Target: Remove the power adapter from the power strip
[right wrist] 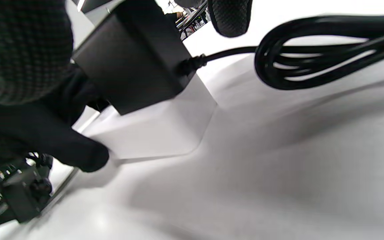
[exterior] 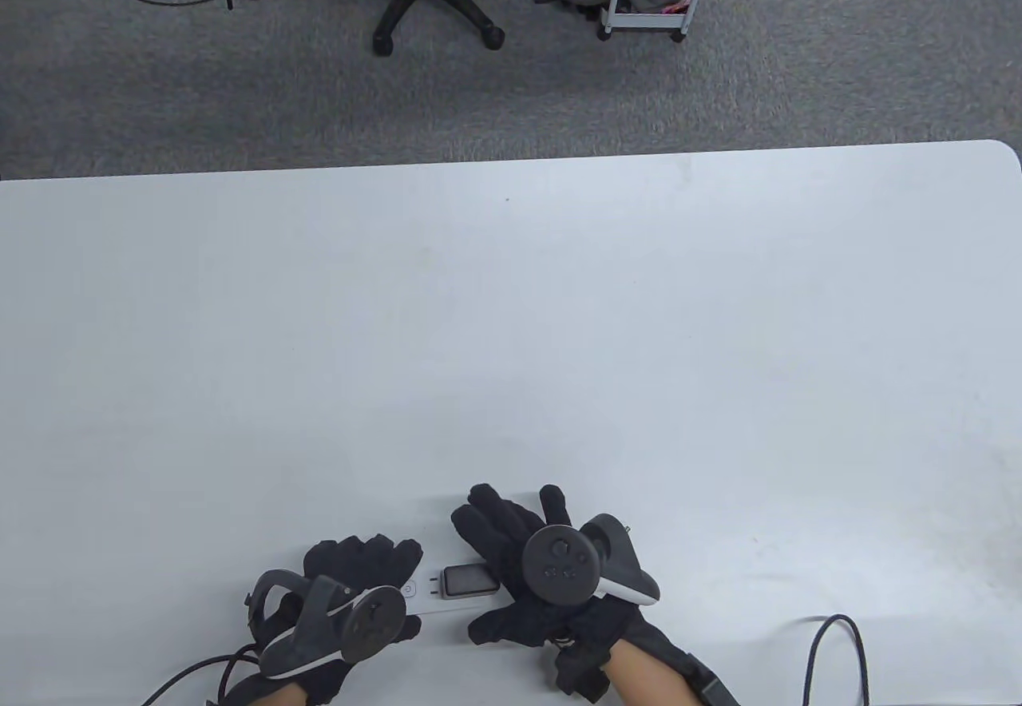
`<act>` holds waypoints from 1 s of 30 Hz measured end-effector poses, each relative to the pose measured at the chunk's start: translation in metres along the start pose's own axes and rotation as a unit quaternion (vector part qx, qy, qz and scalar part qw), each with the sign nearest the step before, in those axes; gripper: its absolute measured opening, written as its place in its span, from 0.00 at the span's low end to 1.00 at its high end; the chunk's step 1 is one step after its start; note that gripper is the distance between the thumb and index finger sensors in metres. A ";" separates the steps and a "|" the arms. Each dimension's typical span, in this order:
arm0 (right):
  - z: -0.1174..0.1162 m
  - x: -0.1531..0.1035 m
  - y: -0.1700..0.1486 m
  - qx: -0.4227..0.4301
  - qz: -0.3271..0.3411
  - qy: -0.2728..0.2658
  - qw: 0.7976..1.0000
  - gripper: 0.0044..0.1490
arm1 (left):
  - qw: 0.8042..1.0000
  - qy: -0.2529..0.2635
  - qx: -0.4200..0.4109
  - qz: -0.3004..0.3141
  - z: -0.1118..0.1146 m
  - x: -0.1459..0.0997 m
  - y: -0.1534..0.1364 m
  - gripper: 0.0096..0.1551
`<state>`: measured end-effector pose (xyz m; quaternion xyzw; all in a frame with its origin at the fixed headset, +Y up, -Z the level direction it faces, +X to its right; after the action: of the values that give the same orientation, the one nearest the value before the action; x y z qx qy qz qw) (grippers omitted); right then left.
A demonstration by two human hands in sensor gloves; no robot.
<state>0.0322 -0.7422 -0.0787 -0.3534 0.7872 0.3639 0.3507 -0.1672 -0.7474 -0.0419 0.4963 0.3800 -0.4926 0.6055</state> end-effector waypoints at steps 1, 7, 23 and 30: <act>-0.002 0.000 0.004 -0.015 0.001 -0.005 1.000 0.69 | 1.000 0.000 0.010 -0.001 0.002 0.001 0.001 0.51; -0.015 0.001 0.021 -0.087 -0.002 0.010 0.996 0.64 | 1.000 -0.005 0.017 0.002 0.007 0.002 0.003 0.51; -0.015 0.003 0.013 -0.004 0.005 -0.024 1.000 0.41 | 0.997 -0.024 -0.068 0.015 0.008 0.008 0.007 0.50; -0.014 0.005 0.010 0.038 0.017 -0.029 0.999 0.38 | 0.997 -0.033 -0.074 0.007 0.007 0.010 0.004 0.49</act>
<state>0.0169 -0.7502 -0.0728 -0.3159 0.7956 0.3501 0.3803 -0.1610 -0.7565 -0.0491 0.4360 0.3922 -0.4748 0.6563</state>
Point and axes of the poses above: the tracker on the back of each hand, its own y axis roughly to the thumb side, its own x axis roughly from the wrist to the fingertips, z = x × y, the point moved 2 cm from there along x, roughly from the wrist to the fingertips, and after that the axes turned 10 degrees about -z, right-handed, at the moved point
